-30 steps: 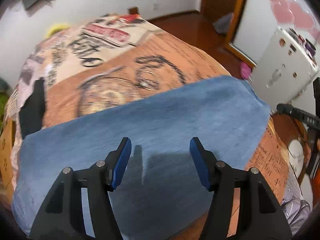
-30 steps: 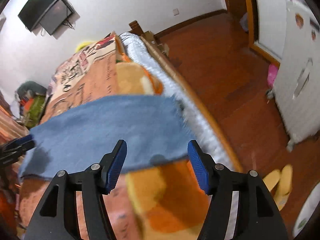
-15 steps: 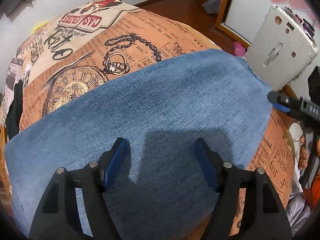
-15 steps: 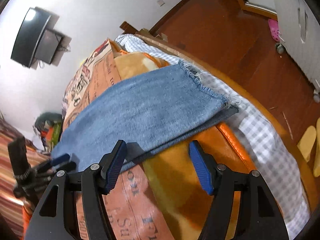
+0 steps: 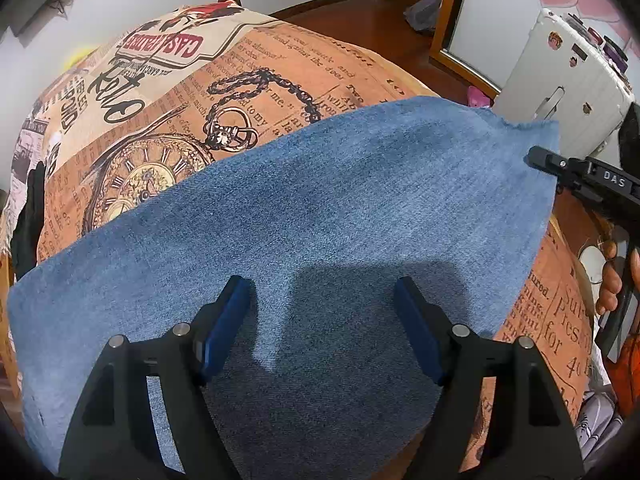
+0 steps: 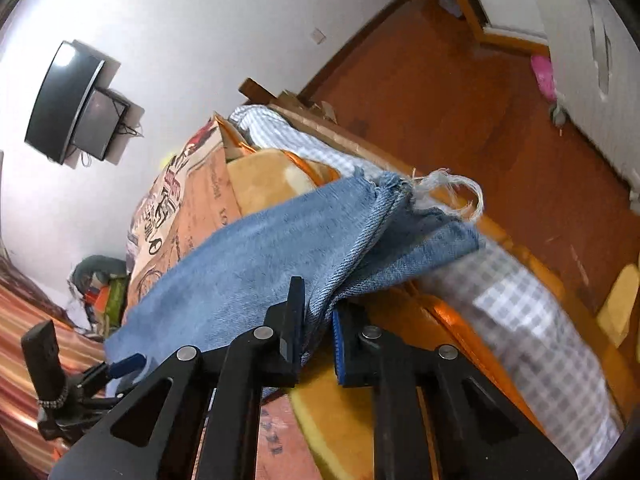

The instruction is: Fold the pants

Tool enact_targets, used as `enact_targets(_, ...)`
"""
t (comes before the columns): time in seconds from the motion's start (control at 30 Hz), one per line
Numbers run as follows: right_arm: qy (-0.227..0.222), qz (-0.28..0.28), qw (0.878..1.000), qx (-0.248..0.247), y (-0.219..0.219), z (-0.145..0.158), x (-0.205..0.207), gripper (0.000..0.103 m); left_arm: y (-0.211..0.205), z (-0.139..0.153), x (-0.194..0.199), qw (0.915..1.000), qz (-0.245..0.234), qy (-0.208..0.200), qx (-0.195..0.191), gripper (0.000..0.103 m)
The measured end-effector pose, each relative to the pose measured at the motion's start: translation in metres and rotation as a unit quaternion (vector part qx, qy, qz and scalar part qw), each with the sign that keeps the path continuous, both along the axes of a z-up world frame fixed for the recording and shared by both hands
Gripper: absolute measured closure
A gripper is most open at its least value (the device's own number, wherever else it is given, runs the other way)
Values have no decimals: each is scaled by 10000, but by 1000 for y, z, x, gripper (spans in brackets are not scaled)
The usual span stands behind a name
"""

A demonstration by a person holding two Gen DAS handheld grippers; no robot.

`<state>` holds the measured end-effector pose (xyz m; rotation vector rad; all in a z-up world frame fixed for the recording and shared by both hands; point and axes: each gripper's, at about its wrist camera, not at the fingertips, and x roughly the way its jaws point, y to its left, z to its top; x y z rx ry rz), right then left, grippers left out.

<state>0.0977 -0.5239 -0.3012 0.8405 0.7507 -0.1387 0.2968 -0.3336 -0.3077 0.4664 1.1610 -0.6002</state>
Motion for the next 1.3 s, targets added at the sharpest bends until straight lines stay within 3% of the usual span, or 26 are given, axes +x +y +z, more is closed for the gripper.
enact_targets(0.13,-291,4,9993,-255,4,28,-3,93,5,8,0,9997,179,-186,-14,28)
enact_targets(0.33,-813,120,9956,-459,14,73,1,93,30,43,-4,9966,464,-497,-462,28)
enact_targets(0.67,-1652,948,9774,-914,78,144,30,93,99,110,-23,9848,833,-1137,-1019,28)
enact_targets(1.03,-1903,1972,9538,-1229,170,163,61,93,194,154,-35,9630,1464,-1415,-1766,28)
enact_targets(1.3,-1624,2515,9460,-1244,240,150,82,93,259,161,-46,9495,1866,-1599,-1951,28)
